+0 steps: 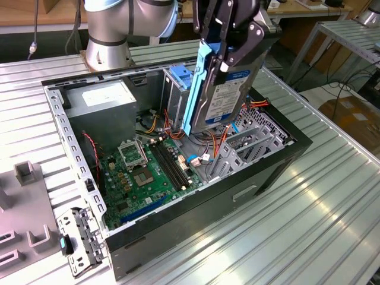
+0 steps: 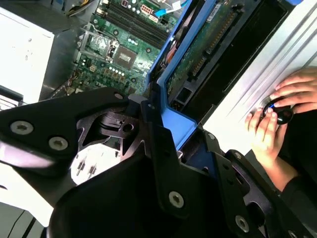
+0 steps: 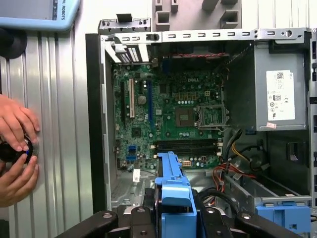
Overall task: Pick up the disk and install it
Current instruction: 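Insert the disk into the insertion slot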
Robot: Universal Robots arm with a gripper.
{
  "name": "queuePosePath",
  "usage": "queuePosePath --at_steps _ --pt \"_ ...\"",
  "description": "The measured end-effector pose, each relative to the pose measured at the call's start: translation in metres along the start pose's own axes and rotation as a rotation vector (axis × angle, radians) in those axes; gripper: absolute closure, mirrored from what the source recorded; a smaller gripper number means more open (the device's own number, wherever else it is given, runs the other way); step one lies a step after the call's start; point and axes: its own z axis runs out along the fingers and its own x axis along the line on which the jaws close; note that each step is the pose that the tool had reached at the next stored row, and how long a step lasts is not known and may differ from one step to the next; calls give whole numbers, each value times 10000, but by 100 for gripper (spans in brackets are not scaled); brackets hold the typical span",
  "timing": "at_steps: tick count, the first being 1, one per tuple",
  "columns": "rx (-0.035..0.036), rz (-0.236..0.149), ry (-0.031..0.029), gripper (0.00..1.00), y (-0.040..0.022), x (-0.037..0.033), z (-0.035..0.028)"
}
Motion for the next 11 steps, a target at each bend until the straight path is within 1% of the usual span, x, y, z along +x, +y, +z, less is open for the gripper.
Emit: queuePosePath --at_steps 1,3,4,6,8,9,10,11 --pt "-11 -1 0 63 -64 1 3" --pt "-21 -1 0 63 -134 0 5" --pt "-26 -1 3 63 -189 -1 7" --pt "-28 -2 2 63 -231 3 11" --pt "-29 -2 1 63 -269 25 19" --pt "-30 -1 1 63 -295 54 25" --pt "-33 -1 1 63 -332 111 34" --pt "-38 -2 3 63 -365 150 40"
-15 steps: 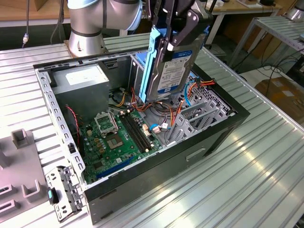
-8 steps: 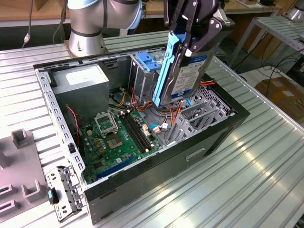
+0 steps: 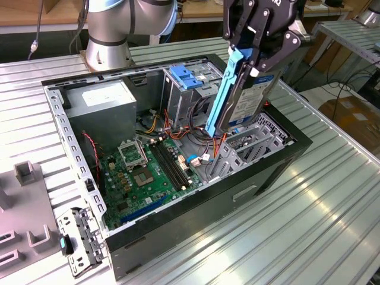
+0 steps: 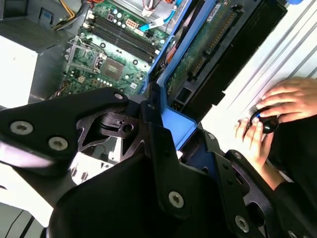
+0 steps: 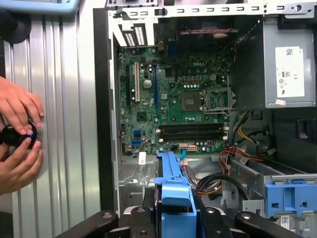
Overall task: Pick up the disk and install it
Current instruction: 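Insert the disk into the insertion slot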
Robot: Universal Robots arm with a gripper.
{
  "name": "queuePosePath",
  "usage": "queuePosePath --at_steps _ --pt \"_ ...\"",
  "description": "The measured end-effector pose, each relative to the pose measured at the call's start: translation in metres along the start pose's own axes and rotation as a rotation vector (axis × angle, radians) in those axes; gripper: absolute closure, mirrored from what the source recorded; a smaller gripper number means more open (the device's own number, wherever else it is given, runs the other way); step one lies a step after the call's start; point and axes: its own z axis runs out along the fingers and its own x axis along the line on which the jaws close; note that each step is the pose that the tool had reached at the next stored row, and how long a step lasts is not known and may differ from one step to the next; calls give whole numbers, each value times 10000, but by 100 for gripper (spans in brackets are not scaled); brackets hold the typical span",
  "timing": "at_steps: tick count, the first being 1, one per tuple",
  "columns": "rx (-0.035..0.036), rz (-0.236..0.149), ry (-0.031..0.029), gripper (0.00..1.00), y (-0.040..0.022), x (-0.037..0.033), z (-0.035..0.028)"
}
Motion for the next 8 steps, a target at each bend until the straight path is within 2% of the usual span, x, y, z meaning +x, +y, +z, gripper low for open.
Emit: queuePosePath --at_steps 3,8 --pt "-4 0 -3 63 -75 17 17" --pt "-8 -7 0 63 -250 11 55"
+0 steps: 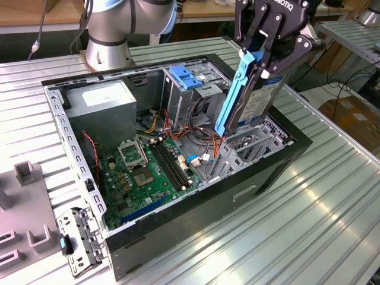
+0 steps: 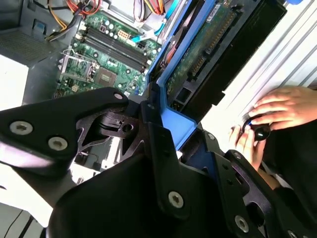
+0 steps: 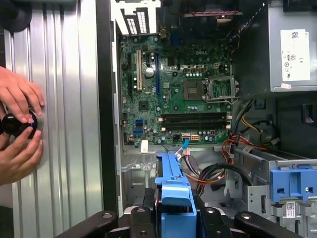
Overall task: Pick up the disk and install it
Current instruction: 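Insert the disk into the insertion slot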
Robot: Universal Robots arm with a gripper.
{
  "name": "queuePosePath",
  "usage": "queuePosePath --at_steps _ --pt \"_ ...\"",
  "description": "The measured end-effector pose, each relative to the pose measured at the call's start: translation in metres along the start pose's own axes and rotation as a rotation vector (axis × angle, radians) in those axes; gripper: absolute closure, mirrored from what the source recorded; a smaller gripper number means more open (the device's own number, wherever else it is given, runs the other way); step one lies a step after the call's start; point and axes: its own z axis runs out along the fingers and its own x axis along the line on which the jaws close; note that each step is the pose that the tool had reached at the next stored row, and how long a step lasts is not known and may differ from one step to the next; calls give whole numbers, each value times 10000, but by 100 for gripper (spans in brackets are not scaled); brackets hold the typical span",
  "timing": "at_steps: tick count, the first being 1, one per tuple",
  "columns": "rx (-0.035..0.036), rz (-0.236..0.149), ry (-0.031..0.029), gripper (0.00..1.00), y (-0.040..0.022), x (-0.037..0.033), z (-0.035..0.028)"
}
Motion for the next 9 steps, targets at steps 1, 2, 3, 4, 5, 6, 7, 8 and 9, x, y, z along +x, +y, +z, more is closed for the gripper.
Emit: queuePosePath --at_steps 1,2,3,4,5,6,7,8,9 --pt "-1 -48 0 63 -37 -2 11" --pt "0 -112 -1 63 -55 -2 19" --pt "0 -147 -2 63 -69 0 26" --pt "0 -153 1 63 -81 5 31" --pt "0 -152 2 63 -98 15 39" --pt "0 -153 -1 63 -118 34 53" --pt "-2 -152 0 63 -142 60 66" --pt "-3 -152 -3 63 -181 72 85" --pt "-4 -154 2 63 -217 72 100"
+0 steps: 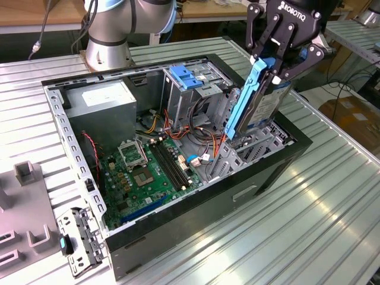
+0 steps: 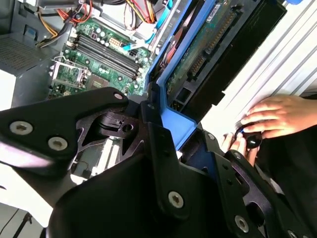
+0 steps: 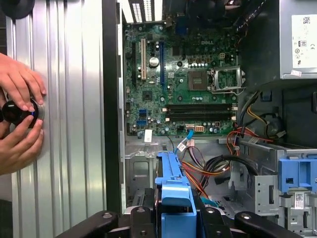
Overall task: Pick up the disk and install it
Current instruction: 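Insert the disk into the insertion slot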
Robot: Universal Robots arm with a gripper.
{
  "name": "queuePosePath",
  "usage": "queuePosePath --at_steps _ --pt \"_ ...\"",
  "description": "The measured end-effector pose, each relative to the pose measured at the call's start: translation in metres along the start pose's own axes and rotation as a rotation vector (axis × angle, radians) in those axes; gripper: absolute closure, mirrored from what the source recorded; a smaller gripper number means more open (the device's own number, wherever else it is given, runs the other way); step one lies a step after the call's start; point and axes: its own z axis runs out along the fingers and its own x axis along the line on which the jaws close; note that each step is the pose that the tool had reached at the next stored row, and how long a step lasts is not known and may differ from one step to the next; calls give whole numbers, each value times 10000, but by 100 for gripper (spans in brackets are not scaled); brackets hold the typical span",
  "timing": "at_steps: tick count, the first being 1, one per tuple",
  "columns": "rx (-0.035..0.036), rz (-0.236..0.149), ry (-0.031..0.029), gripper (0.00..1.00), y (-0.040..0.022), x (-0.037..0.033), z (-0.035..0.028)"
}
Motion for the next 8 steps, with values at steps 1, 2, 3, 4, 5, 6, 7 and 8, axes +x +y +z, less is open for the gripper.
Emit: queuePosePath --at_steps 1,2,3,4,5,6,7,8 --pt "-1 0 1 63 -25 1 13" --pt "-1 -1 2 63 -55 3 31" --pt "-2 -8 11 63 -72 3 52" --pt "-4 -27 19 63 -82 3 77" --pt "-9 -64 22 63 -86 6 97" --pt "-11 -85 28 63 -87 6 109" --pt "-13 -97 31 63 -90 5 123" --pt "-14 -102 32 63 -91 5 134"
